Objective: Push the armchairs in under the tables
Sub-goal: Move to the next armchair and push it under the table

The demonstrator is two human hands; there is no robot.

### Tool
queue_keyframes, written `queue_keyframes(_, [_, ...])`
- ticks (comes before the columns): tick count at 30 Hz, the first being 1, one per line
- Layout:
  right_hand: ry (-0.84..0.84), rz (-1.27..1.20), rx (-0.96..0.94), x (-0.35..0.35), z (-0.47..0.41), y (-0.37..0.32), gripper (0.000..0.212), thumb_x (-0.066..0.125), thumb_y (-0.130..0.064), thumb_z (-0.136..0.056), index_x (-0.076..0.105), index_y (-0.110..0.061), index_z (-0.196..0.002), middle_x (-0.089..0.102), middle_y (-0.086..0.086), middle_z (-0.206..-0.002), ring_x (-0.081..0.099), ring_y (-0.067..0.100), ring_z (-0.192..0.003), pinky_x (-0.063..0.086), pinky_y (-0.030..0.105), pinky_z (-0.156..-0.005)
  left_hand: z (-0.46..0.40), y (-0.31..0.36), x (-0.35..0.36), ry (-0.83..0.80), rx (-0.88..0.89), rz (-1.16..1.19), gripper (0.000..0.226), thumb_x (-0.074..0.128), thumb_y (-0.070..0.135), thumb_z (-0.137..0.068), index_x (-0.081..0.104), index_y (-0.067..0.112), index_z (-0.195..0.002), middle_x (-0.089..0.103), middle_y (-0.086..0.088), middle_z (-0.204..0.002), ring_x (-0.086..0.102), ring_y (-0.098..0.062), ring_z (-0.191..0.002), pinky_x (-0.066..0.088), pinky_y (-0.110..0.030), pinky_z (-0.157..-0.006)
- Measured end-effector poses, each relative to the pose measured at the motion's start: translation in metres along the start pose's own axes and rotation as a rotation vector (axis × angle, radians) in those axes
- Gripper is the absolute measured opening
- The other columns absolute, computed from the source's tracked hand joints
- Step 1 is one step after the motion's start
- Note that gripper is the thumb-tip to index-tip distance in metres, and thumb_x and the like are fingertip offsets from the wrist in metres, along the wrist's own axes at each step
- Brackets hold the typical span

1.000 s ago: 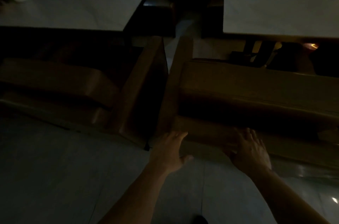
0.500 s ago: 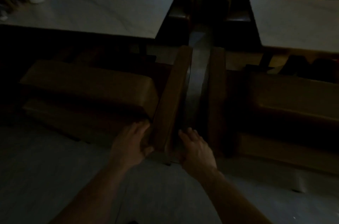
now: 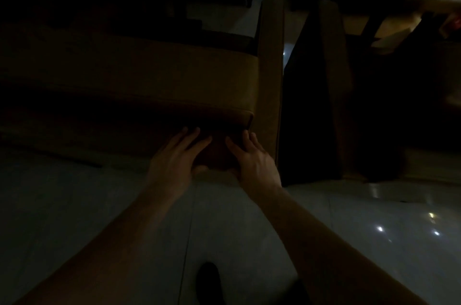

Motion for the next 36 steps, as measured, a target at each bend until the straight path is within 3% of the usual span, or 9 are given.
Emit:
queue_keyframes(3, [-0.023, 0.007, -0.014, 0.002, -0.004, 0.002, 0.077, 0.062, -0.033, -0.096, 0.016, -0.034, -0.158, 0.005, 0.015, -0.167, 0.005, 0.04, -0.152, 0.038, 0.048, -0.113, -0.003, 0.005, -0.002, 0.044, -0.02, 0.01, 0.065, 0.071, 0.038, -0.084, 0.046, 0.035, -0.144, 0.041, 0.003, -0.153, 0.034, -0.028, -0.142, 0.041, -0.045, -0.103])
queue_keyframes(10, [-0.047, 0.039, -0.015, 0.001, -0.008, 0.002, 0.076, 0.058, -0.034, -0.099, 0.011, -0.034, -0.159, 0.0, 0.015, -0.167, -0.001, 0.038, -0.153, 0.04, 0.05, -0.111, -0.007, 0.007, -0.001, 0.045, -0.019, -0.009, 0.064, 0.072, 0.037, -0.083, 0.049, 0.032, -0.142, 0.045, 0.001, -0.15, 0.035, -0.029, -0.141, 0.037, -0.047, -0.108])
queue_keyframes(17, [-0.044, 0.08, -0.011, -0.001, -0.011, 0.007, 0.079, 0.06, -0.037, -0.097, 0.011, -0.035, -0.158, 0.001, 0.014, -0.167, 0.003, 0.038, -0.153, 0.038, 0.051, -0.111, -0.009, 0.011, 0.002, 0.104, -0.012, -0.033, 0.067, 0.079, 0.037, -0.076, 0.054, 0.03, -0.138, 0.054, -0.002, -0.143, 0.044, -0.032, -0.134, 0.044, -0.049, -0.099])
queue_keyframes(24, [0.037, 0.078, 0.031, -0.01, -0.012, 0.018, 0.082, 0.07, -0.03, -0.091, 0.022, -0.031, -0.157, 0.011, 0.018, -0.165, 0.01, 0.037, -0.152, 0.036, 0.05, -0.112, -0.021, 0.023, 0.009, 0.118, -0.042, -0.01, 0.067, 0.071, 0.041, -0.083, 0.044, 0.035, -0.144, 0.042, 0.002, -0.152, 0.033, -0.028, -0.141, 0.043, -0.047, -0.099])
queue_keyframes(32, [0.032, 0.058, 0.069, -0.005, -0.007, 0.013, 0.081, 0.062, -0.028, -0.097, 0.01, -0.033, -0.159, -0.003, 0.016, -0.166, 0.001, 0.038, -0.153, 0.031, 0.05, -0.118, -0.02, 0.023, 0.01, 0.125, -0.03, 0.026, 0.069, 0.074, 0.037, -0.082, 0.044, 0.032, -0.144, 0.041, -0.001, -0.152, 0.029, -0.03, -0.141, 0.039, -0.048, -0.104])
queue_keyframes(36, [0.053, 0.018, 0.116, -0.002, -0.002, 0.005, 0.084, 0.061, -0.025, -0.097, 0.006, -0.031, -0.159, -0.007, 0.016, -0.166, -0.001, 0.038, -0.153, 0.034, 0.049, -0.115, -0.017, 0.026, 0.013, 0.091, -0.046, 0.029, 0.072, 0.07, 0.04, -0.085, 0.034, 0.034, -0.148, 0.032, -0.001, -0.157, 0.019, -0.029, -0.146, 0.027, -0.049, -0.115])
Point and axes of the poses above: each hand's wrist, its own z-axis away from the middle knuckle, its own x-axis out of the palm, y = z × x, the point moved 3 cm from there along -z, towards the middle knuckle
